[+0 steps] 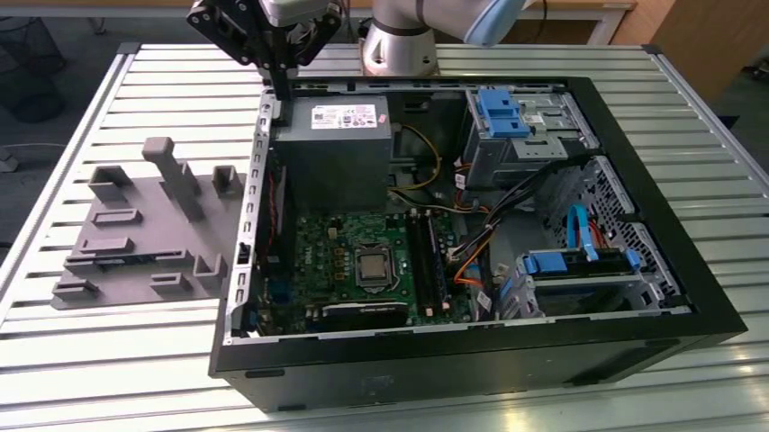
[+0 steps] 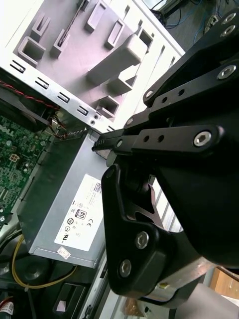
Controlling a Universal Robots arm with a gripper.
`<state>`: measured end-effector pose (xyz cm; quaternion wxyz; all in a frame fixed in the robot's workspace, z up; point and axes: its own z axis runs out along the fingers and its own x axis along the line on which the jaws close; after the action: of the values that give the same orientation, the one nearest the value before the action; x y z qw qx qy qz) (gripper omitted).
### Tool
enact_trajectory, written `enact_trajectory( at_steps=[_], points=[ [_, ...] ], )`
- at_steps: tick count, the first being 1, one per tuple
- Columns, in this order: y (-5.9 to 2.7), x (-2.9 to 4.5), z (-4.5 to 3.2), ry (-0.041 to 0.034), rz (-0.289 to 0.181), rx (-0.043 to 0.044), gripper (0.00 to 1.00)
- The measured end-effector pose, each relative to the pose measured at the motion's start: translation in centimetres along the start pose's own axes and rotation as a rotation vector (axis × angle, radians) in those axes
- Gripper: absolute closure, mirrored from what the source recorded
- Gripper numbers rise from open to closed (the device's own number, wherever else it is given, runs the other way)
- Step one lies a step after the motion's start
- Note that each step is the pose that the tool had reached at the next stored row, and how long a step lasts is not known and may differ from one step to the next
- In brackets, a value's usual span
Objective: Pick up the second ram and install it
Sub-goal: 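Reach for the second ram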
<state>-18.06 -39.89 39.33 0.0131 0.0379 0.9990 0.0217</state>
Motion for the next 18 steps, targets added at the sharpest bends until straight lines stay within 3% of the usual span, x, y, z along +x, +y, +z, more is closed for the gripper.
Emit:
enact_trajectory(
  at_steps=[18],
  points=[
    [-0.04, 0.55, -0.02, 0.0001, 0.0, 0.0001, 0.89]
  ],
)
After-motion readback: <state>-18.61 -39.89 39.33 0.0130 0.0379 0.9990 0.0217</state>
